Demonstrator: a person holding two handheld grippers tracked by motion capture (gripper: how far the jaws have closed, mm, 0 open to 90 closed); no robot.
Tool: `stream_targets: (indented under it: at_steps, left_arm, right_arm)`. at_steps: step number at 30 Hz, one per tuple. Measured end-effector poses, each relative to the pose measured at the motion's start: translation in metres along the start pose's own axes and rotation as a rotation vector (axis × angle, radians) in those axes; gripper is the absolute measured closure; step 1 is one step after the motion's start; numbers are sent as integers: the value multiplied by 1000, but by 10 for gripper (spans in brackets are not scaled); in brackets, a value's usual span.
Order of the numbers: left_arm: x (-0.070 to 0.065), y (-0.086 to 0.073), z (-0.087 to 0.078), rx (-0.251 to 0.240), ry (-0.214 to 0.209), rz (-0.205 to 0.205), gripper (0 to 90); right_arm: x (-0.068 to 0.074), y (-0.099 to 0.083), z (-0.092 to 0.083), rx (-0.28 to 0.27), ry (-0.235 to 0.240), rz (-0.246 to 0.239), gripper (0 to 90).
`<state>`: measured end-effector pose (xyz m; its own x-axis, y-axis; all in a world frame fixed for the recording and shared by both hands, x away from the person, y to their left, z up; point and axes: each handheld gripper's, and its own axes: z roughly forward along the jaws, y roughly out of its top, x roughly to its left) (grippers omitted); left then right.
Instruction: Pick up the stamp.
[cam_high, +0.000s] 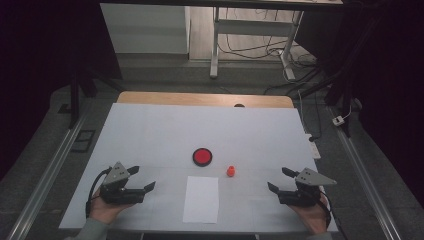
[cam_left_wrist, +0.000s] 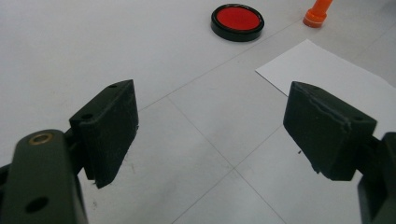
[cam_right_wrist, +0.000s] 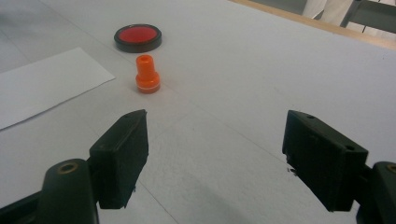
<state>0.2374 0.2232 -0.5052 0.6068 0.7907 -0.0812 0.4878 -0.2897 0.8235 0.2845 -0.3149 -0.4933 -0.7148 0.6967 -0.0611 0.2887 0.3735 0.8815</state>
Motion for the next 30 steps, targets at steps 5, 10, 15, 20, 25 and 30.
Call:
stream_targets:
  at_steps: [5, 10, 15, 20, 25, 30]
  left_arm:
    - [2, 0, 0, 4, -1, -1, 186]
    - [2, 1, -1, -5, 1, -1, 189]
    - [-1, 2, -1, -7, 7, 12, 193]
    - [-1, 3, -2, -6, 4, 22, 196]
    - [-3, 2, -1, -5, 3, 22, 197]
    - [-3, 2, 0, 2, 2, 25, 197]
  right_arm:
    - [2, 2, 1, 2, 3, -11, 233]
    - [3, 4, 2, -6, 13, -12, 239]
    - [3, 8, 4, -12, 24, -14, 248]
    - [3, 13, 8, -14, 38, -19, 258]
    - [5, 17, 11, -15, 46, -9, 266]
    - [4, 19, 16, -8, 51, 11, 271]
